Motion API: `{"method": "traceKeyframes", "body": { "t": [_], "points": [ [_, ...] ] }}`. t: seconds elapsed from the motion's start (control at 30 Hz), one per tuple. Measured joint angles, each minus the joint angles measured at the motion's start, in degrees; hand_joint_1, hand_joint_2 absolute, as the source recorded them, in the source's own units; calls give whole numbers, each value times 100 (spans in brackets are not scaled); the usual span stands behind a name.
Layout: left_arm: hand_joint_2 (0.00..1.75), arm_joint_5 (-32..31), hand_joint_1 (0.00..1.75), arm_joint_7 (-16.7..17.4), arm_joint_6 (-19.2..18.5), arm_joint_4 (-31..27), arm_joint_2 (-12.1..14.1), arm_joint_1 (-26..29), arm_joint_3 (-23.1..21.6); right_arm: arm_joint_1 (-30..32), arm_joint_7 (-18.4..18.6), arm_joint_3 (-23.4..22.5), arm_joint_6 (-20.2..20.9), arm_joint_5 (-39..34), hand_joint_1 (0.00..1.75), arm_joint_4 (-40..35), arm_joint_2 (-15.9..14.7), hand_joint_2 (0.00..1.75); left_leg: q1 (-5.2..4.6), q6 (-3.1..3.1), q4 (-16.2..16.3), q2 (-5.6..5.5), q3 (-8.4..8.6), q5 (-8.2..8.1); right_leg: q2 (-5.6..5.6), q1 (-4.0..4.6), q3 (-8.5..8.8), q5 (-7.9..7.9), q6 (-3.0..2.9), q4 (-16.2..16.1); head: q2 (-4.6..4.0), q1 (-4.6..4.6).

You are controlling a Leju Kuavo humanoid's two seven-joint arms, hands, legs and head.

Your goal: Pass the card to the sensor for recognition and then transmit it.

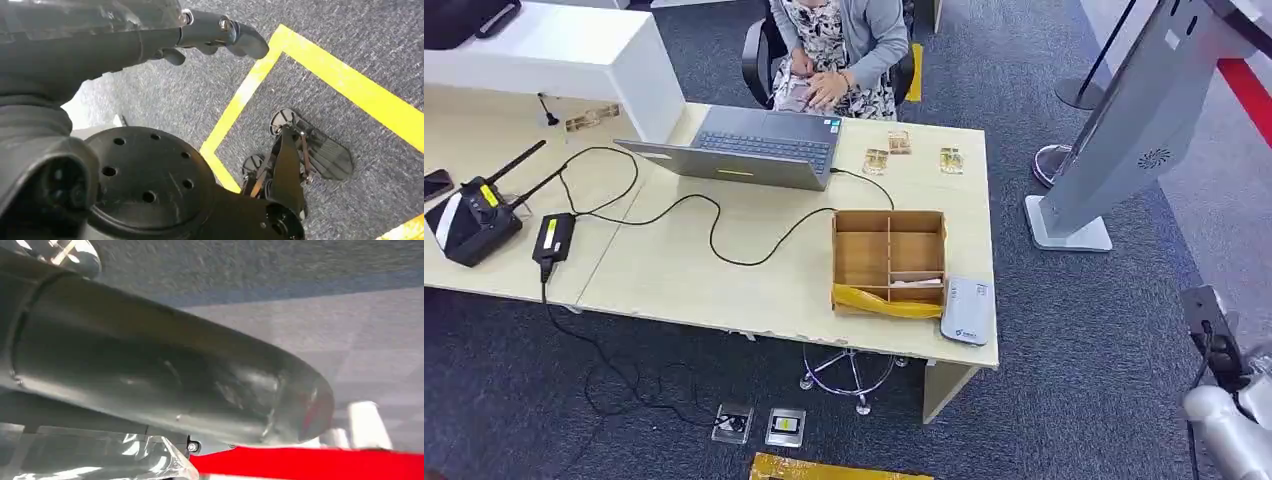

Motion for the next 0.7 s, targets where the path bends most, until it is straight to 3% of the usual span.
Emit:
{"method": "traceKeyframes", "body": {
  "t": [0.03, 0.23, 0.33, 0.47, 0.7],
  "points": [
    [0, 9, 0, -24, 2, 0, -2, 2, 35, 173, -205, -152, -68, -265, 0, 51, -2, 0, 2, 0, 0, -1, -1, 0, -1, 2, 3, 0, 0, 0, 0, 0],
    [0, 68, 0, -3, -116, 0, -31, 2, 83, 1230, -2228, -1119, -177, -2309, 0, 684, 227, 0, 4, -1, -3, -13, -4, -2, -16, 4, 6, -11, 2, 0, 0, 4],
    [0, 77, 0, 94, -35, 0, -64, 1, 118, 1578, -1996, -1509, -377, -2449, 0, 1028, 514, 0, 3, -1, -7, -8, -4, -3, -12, 3, 3, -12, 1, 0, 0, -4],
    [0, 31, 0, 234, 28, 0, -125, -1, 157, 1836, -1054, -1958, -726, -2426, 0, 1373, 994, 0, 3, -2, -9, 8, 0, -3, 5, 3, 0, -13, -1, 2, 0, -4],
    [0, -61, 0, 308, 177, 0, -182, -7, 175, 1953, -748, -2732, -468, -2157, 0, 1692, 1816, 0, 8, -4, -9, 16, 6, -1, 26, 9, 4, -12, -1, 3, 0, -4]
  ]
}}
